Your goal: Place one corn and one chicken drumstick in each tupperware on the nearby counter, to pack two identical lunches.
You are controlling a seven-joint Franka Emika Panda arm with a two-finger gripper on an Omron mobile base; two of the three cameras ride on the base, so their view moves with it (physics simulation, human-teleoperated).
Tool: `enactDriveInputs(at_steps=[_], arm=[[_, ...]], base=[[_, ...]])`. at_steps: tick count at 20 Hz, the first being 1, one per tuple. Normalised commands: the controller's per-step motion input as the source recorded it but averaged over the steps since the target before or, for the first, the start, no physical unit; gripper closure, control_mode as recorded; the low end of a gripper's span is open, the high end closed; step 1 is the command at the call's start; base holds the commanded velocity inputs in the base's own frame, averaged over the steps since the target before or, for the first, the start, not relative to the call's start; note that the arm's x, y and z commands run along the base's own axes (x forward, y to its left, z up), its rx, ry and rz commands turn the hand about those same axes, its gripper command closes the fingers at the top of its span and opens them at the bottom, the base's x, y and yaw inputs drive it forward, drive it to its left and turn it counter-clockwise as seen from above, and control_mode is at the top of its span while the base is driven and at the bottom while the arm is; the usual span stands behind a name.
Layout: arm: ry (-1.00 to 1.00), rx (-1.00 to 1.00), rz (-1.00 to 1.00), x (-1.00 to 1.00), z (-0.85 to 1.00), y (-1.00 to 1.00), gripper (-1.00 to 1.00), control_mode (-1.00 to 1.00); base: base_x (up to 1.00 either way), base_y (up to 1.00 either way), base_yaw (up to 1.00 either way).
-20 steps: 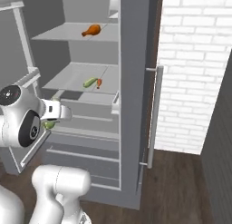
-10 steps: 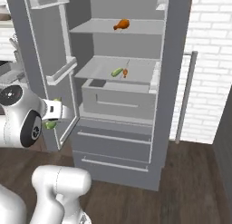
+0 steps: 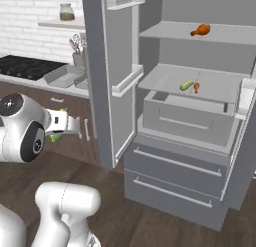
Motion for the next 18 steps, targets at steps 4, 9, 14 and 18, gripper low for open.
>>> enactDriveInputs(at_steps=[4,9,14,18], arm=[[0.00,0.00,0.00,0.00,0.00,0.00,1.00,1.00],[0.00,0.00,0.00,0.00,0.00,0.00,1.00,1.00],[0.00,0.00,0.00,0.00,0.00,0.00,1.00,1.00],[0.00,0.00,0.00,0.00,0.00,0.00,1.00,1.00]], base=[[0.22,1.00,0.16],[0.62,1.00,0.01],[0.70,0.98,0.04],[0.41,0.89,0.44]])
